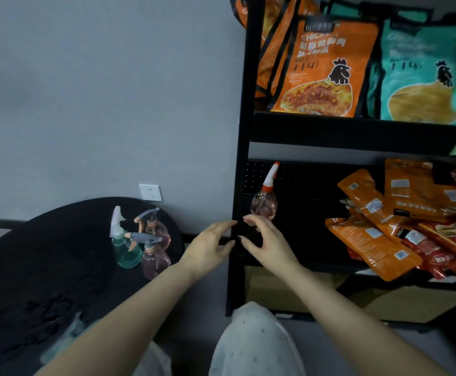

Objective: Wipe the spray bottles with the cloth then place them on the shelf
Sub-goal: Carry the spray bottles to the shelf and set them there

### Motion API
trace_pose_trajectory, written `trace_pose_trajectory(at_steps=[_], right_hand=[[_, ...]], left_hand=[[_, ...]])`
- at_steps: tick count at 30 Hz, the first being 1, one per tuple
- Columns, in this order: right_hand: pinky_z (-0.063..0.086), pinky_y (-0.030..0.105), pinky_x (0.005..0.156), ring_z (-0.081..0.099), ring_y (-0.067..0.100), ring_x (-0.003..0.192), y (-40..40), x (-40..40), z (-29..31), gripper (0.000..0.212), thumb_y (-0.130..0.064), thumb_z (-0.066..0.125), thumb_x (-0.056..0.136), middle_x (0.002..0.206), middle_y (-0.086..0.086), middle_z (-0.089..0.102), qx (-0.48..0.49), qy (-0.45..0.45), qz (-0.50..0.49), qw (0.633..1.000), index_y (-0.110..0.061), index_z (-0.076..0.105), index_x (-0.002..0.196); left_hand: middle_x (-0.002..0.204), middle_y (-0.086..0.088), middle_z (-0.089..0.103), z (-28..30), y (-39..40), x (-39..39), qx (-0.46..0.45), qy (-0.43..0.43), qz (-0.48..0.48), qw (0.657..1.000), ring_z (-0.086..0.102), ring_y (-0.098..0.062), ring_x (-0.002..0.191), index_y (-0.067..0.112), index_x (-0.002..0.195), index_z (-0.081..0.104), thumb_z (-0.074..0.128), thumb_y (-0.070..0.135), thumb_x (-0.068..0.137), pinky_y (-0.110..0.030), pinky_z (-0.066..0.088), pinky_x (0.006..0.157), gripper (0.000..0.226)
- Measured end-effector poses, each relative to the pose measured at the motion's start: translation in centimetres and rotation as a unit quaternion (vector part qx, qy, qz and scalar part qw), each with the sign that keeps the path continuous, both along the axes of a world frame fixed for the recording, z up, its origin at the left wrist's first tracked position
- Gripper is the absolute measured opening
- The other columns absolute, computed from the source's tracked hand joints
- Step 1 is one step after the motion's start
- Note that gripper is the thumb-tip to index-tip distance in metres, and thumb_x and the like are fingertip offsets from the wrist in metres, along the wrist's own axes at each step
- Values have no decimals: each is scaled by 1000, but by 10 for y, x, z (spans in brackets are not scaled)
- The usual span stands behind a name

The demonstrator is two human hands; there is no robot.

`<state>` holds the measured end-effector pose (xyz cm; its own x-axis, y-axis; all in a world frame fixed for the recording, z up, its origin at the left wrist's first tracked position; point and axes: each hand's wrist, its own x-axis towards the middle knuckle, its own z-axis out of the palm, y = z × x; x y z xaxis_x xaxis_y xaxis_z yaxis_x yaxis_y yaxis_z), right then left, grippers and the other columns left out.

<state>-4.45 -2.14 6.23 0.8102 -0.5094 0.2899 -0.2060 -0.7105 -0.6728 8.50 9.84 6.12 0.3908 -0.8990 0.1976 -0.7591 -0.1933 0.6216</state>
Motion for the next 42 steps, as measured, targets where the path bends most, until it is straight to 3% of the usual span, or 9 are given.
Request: trace_pose_trajectory(at_steps=[5, 10, 16, 23, 29, 32, 38, 42], right_hand=[[36, 18, 99, 44, 5, 120, 42, 31, -4, 48, -28, 63, 89, 131, -6, 47, 3, 19, 41, 999, -18, 46, 133], [30, 16, 100, 40, 10, 128, 75, 67, -20, 57, -33, 62, 89, 140, -4, 41, 9, 82, 73, 994, -17, 39, 138], [36, 28, 103, 38, 13, 131, 102, 111, -52, 64, -39, 63, 87, 145, -5, 36, 33, 164, 79, 983, -20, 34, 141], [37, 30, 101, 40, 18, 127, 114, 163, -94, 60, -33, 67, 85, 140, 2, 39, 83, 235, 59, 967, -18, 39, 135], [36, 39, 107, 36, 22, 133, 108, 214, -125, 74, -31, 70, 82, 146, 3, 34, 119, 283, 11, 952, -18, 31, 143], [40, 38, 104, 42, 23, 128, 107, 232, -136, 70, -31, 71, 81, 141, 4, 41, 134, 282, -10, 950, -17, 37, 140], [51, 32, 82, 59, 24, 108, 107, 258, -151, 45, -38, 63, 86, 118, 5, 61, 184, 246, -61, 950, -15, 55, 123], [52, 34, 85, 60, 23, 109, 110, 252, -150, 42, -36, 65, 85, 115, 6, 64, 206, 204, -66, 955, -13, 60, 119]], left_hand=[[142, -3, 45, 2, 54, 34, 31, -52, 46, 997, 40, -18, 133, 17, 142, 39, 55, 22, 92, -21, 27, 107, 52], [147, 1, 39, -12, 111, 71, 73, -40, 143, 986, 38, -19, 133, 19, 143, 39, 57, 23, 91, -28, 35, 100, 54], [143, -1, 43, -39, 161, 110, 115, -26, 197, 973, 45, -20, 126, 19, 142, 38, 60, 28, 89, -31, 44, 97, 58], [146, 1, 36, -79, 168, 143, 156, 1, 210, 965, 41, -17, 130, 20, 144, 34, 57, 29, 91, -29, 43, 98, 59], [147, 1, 35, -108, 150, 169, 191, 32, 205, 960, 40, -18, 131, 19, 145, 32, 56, 28, 92, -30, 42, 98, 60], [147, 0, 35, -117, 142, 174, 210, 39, 196, 957, 38, -19, 132, 18, 146, 31, 56, 29, 92, -29, 39, 100, 61], [150, -1, 32, -136, 130, 182, 251, 61, 178, 949, 34, -20, 135, 19, 146, 28, 54, 31, 92, -31, 34, 105, 61], [149, -1, 33, -137, 126, 179, 250, 61, 170, 951, 35, -21, 134, 21, 146, 29, 54, 31, 92, -31, 35, 104, 60]])
